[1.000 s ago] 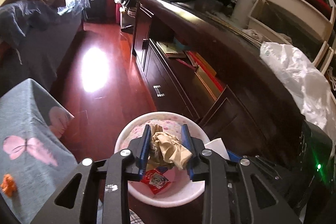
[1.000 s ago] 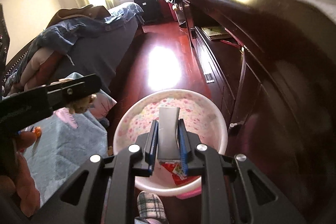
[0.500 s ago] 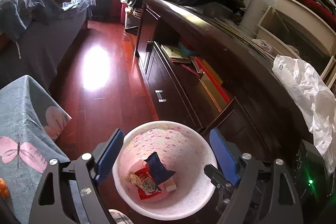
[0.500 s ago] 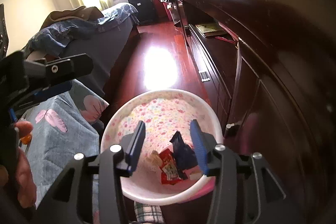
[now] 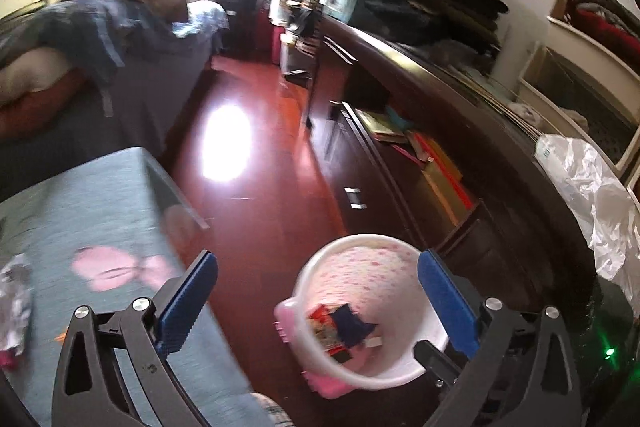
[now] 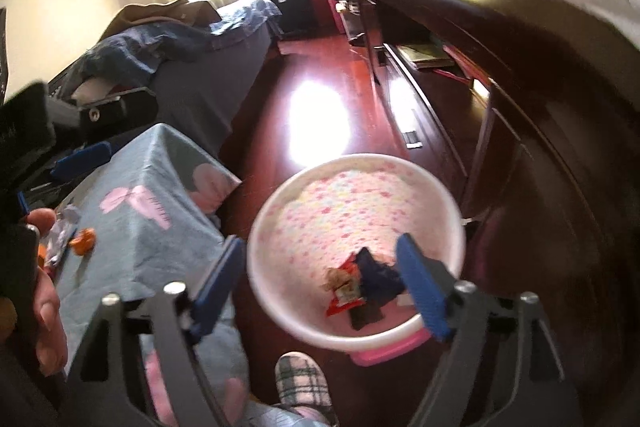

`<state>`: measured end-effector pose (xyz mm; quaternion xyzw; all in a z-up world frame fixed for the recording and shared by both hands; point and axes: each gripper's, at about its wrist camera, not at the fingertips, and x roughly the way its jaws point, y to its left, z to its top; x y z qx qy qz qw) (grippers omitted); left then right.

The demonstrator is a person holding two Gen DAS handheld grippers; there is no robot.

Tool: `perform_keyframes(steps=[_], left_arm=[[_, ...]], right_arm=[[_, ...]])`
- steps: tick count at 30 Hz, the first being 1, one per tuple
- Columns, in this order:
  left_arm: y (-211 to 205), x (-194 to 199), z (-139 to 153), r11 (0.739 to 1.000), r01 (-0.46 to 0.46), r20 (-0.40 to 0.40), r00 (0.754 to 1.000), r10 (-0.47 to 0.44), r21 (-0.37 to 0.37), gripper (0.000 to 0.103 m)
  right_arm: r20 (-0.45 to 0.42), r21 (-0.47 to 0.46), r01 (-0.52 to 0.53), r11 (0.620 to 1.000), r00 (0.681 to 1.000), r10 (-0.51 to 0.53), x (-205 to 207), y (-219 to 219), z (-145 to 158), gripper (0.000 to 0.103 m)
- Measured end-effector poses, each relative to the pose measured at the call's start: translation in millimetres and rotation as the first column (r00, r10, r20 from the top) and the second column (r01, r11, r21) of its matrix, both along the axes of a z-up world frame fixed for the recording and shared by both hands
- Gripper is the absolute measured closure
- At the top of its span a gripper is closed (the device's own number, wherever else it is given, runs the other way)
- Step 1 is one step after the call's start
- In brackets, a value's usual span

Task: Collect trash
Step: 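Carry both items to the wastebasket and open both tools to drop them, then grasp the striped candy tube with the left tool while the right tool grasps the orange toy figure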

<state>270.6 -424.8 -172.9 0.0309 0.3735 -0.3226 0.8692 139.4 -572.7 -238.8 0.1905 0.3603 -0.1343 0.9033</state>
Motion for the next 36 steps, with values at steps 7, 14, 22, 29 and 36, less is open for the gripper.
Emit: perform_keyframes(steps=[7, 14, 22, 29, 36], left_arm=[[91.4, -3.2, 10.6, 0.982, -0.181, 0.033, 0.983, 0.18, 0.043, 0.004], [203.3, 0.6, 3.6, 0.907, -0.408, 0.036, 0.913, 0.407, 0.1, 0.004], [308.1, 4.1, -24.1, 0.795, -0.58, 0.005, 0.808, 0.589, 0.175, 0.004], [341.1, 19.3, -60.7, 0.785, -0.58, -0.059, 0.795, 0.604, 0.219, 0.004], [344.7, 25.8, -75.2, 0.785, -0.591, -0.078, 0.788, 0.611, 0.187, 0.023]], right_arm=[[0.028, -0.029, -0.129, 0.991, 0.991, 0.13, 8.8, 63.9, 30.8, 0.007], [0.034, -0.047, -0.26, 0.964, 0.965, 0.262, 20.8, 128.9, 48.3, 0.005], [0.017, -0.073, -0.405, 0.911, 0.913, 0.407, 33.3, 205.7, 56.4, 0.005], [-0.011, -0.089, -0.469, 0.879, 0.883, 0.47, 51.1, 256.8, 52.2, 0.005], [-0.071, -0.115, -0.469, 0.876, 0.883, 0.464, 79.3, 271.8, 35.9, 0.005]])
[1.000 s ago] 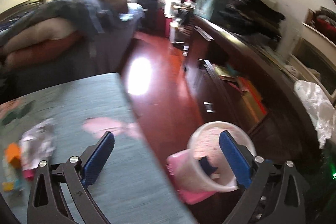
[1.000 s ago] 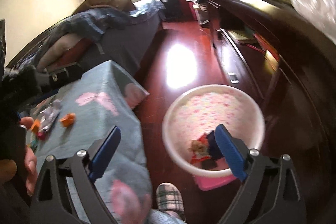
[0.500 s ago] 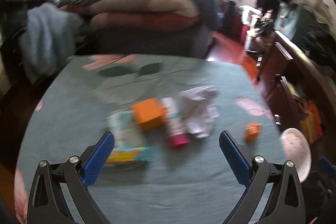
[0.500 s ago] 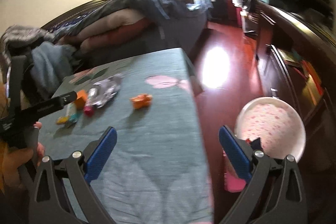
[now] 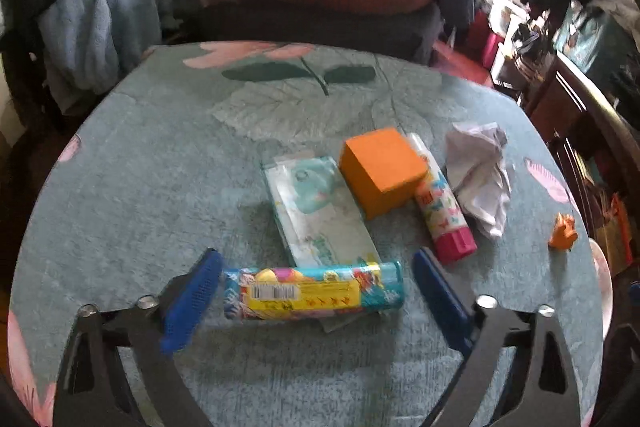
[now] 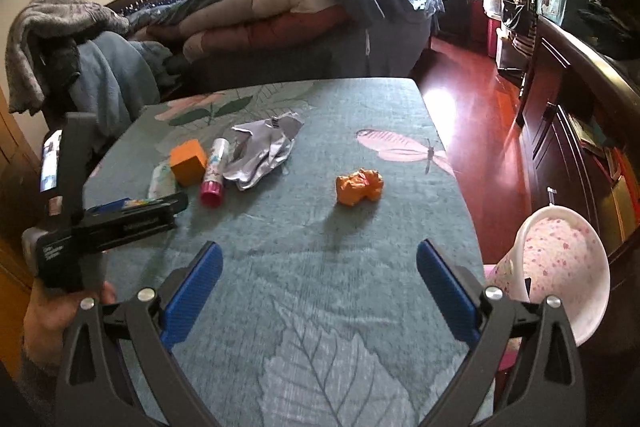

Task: Collect trash
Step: 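Grasp the striped candy tube with the left tool while the right tool grasps the orange toy figure, then carry the candy tube and toy figure over the wastebasket and open both tools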

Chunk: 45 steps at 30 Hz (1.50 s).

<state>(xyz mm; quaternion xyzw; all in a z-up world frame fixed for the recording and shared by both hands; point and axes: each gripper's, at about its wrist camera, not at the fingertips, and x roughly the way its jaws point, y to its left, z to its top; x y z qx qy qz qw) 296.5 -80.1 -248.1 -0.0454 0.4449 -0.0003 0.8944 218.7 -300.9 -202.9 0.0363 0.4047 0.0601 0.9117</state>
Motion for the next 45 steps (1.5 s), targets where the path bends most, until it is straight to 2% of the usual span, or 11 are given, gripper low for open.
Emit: perform_keyframes(steps=[6, 15, 17, 21, 24, 26, 27, 34, 45], left_arm=[[15.4, -5.0, 6.6, 0.997, -0.008, 0.031, 0.999, 0.01, -0.074, 0.024], [51.6, -18.0, 25.6, 0.994, -0.076, 0.087, 0.993, 0.082, -0.078, 0.023], [59.9, -18.5, 26.3, 0.992, -0.094, 0.087, 0.991, 0.101, -0.08, 0.023], [72.4, -19.0, 27.2, 0.989, -0.121, 0.084, 0.988, 0.128, -0.08, 0.023], [76.5, -19.6, 27.6, 0.988, -0.129, 0.083, 0.987, 0.136, -0.081, 0.023], [78.0, -20.2, 28.4, 0.988, -0.133, 0.085, 0.986, 0.14, -0.084, 0.023], [78.3, -21.0, 29.0, 0.988, -0.133, 0.086, 0.986, 0.14, -0.084, 0.023], [75.5, -28.4, 36.9, 0.989, -0.125, 0.098, 0.986, 0.132, -0.08, 0.023], [43.4, -49.0, 69.8, 0.996, -0.065, 0.151, 0.986, 0.075, -0.067, 0.023]], right_arm=[[-0.019, -0.003, 0.025, 1.0, 0.999, -0.025, 34.3, 0.6, -12.6, 0.005], [-0.041, -0.016, 0.062, 0.998, 0.997, -0.062, 82.6, 0.6, -28.0, 0.007], [-0.056, -0.025, 0.067, 0.997, 0.996, -0.069, 89.8, 2.5, -31.8, 0.02], [-0.082, -0.071, 0.075, 0.995, 0.993, -0.081, 98.6, 8.5, -40.4, 0.035], [-0.119, -0.072, 0.069, 0.995, 0.99, -0.077, 102.6, 9.1, -48.6, 0.055], [-0.108, -0.103, 0.072, 0.992, 0.991, -0.083, 101.0, 10.7, -48.6, 0.069], [-0.11, -0.098, 0.067, 0.993, 0.991, -0.078, 100.2, 11.2, -48.4, 0.071], [-0.088, -0.066, 0.044, 0.997, 0.995, -0.05, 75.9, 9.5, -35.9, 0.071], [-0.031, -0.016, 0.026, 1.0, 0.999, -0.027, 19.7, -9.3, -2.0, 0.071]])
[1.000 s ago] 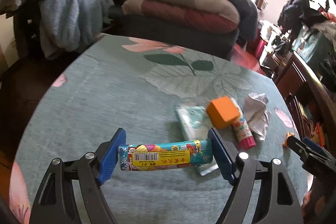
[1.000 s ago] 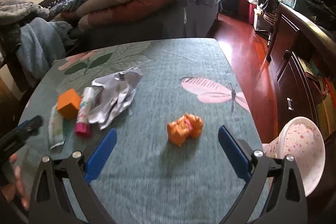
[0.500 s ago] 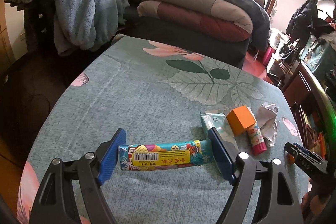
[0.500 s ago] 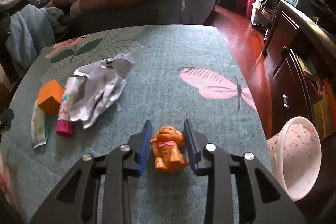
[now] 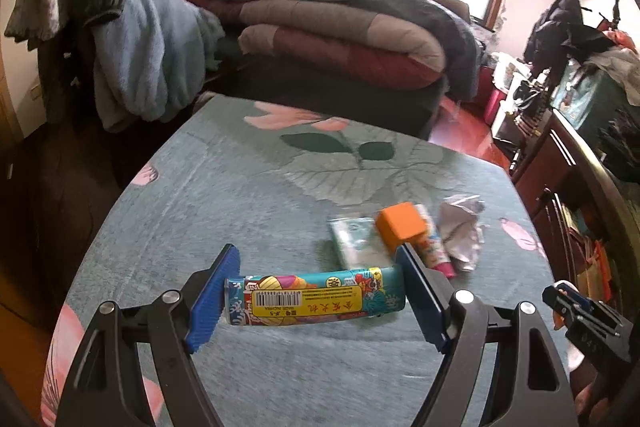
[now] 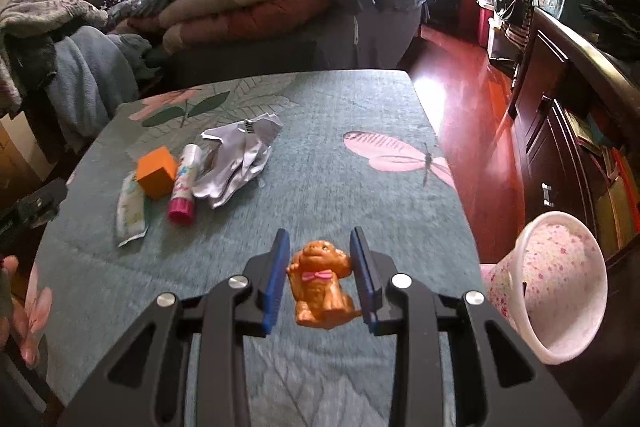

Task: Collect trash
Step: 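Carry the candy tube and toy figure over the wastebasket and open both tools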

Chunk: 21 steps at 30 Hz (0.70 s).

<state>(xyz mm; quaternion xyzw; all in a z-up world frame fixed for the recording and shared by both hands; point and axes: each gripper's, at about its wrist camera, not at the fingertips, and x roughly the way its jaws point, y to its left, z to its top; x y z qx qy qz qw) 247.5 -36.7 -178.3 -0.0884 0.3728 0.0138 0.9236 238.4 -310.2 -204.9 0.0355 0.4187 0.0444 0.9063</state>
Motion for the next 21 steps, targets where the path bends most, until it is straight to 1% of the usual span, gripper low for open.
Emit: perform_keyframes(steps=[7, 13, 19, 21], left_arm=[[-40.7, -14.9, 21.9, 0.997, 0.082, 0.041, 0.996, -0.082, 0.014, 0.023], [-81.0, -24.2, 35.7, 0.985, 0.171, 0.064, 0.983, -0.17, 0.001, 0.023], [-130.6, -28.1, 46.5, 0.964, 0.266, 0.085, 0.96, -0.266, 0.007, 0.023], [-150.0, -28.6, 48.9, 0.951, 0.309, 0.087, 0.947, -0.308, 0.006, 0.023]], right_arm=[[0.036, 0.022, 0.021, 1.0, 0.999, -0.022, -38.3, -24.7, 16.6, 0.071], [0.062, 0.026, 0.066, 0.997, 0.996, -0.067, -63.4, -51.4, 26.7, 0.071], [0.082, 0.029, 0.136, 0.99, 0.987, -0.138, -85.0, -90.3, 32.9, 0.071], [0.087, 0.033, 0.163, 0.986, 0.982, -0.166, -91.9, -104.3, 33.7, 0.071]])
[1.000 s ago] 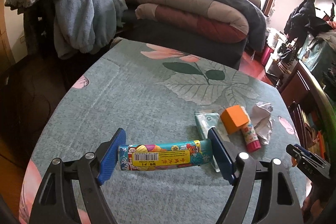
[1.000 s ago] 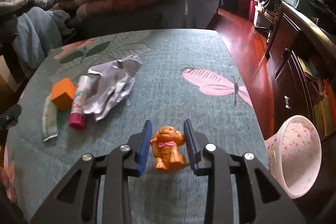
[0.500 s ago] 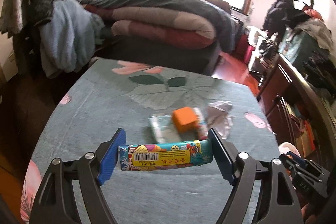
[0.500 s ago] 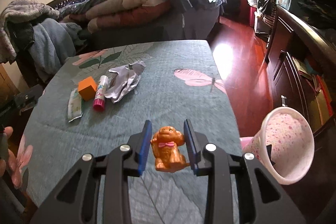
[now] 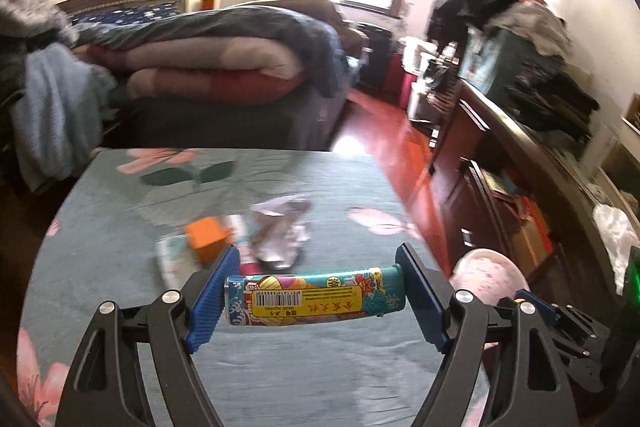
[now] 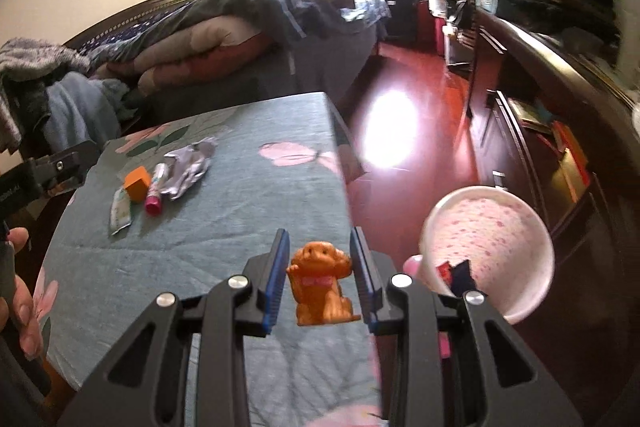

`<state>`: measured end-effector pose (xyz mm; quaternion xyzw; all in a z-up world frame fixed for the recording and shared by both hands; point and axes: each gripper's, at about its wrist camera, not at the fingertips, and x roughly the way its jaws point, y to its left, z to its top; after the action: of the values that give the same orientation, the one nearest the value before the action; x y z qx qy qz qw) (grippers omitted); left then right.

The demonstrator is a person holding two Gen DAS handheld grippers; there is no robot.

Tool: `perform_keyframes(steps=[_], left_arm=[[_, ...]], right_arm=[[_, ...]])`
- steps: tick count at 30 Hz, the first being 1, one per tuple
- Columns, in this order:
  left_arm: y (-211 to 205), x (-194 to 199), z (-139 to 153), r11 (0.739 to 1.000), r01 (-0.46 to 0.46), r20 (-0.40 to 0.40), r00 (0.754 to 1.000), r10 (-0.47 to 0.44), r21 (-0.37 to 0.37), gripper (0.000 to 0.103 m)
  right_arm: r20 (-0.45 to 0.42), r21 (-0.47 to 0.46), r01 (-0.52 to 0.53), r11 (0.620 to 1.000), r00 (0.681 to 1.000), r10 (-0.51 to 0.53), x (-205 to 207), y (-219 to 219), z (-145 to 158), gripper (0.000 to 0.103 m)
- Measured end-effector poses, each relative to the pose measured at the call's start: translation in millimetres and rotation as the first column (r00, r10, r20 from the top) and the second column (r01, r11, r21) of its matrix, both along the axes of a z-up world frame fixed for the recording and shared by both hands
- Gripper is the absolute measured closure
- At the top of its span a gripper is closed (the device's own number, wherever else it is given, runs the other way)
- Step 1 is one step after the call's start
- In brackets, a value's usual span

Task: Collect trash
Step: 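Carry the candy tube and toy figure over the wastebasket and open both tools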

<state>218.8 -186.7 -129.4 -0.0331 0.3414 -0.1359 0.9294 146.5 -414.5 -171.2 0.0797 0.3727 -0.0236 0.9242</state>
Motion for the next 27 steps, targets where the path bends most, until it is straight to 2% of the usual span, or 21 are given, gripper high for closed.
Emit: perform_keyframes(steps=[10, 19, 27], left_arm=[[-85.4, -0.6, 3.5, 0.986, 0.169, 0.011, 0.986, -0.169, -0.005, 0.023], [-152.8, 4.7, -6.7, 0.956, 0.292, -0.006, 0.956, -0.292, -0.003, 0.023], [-214.0, 14.3, -28.3, 0.924, 0.383, -0.046, 0.923, -0.382, 0.003, 0.023]], right_arm=[[0.004, 0.009, 0.128, 0.992, 0.992, -0.128, -19.0, -66.3, -4.0, 0.071], [0.002, 0.015, 0.237, 0.971, 0.971, -0.237, -27.1, -123.0, -14.7, 0.071], [-0.02, 0.032, 0.304, 0.952, 0.953, -0.303, -23.2, -166.7, -35.2, 0.072]])
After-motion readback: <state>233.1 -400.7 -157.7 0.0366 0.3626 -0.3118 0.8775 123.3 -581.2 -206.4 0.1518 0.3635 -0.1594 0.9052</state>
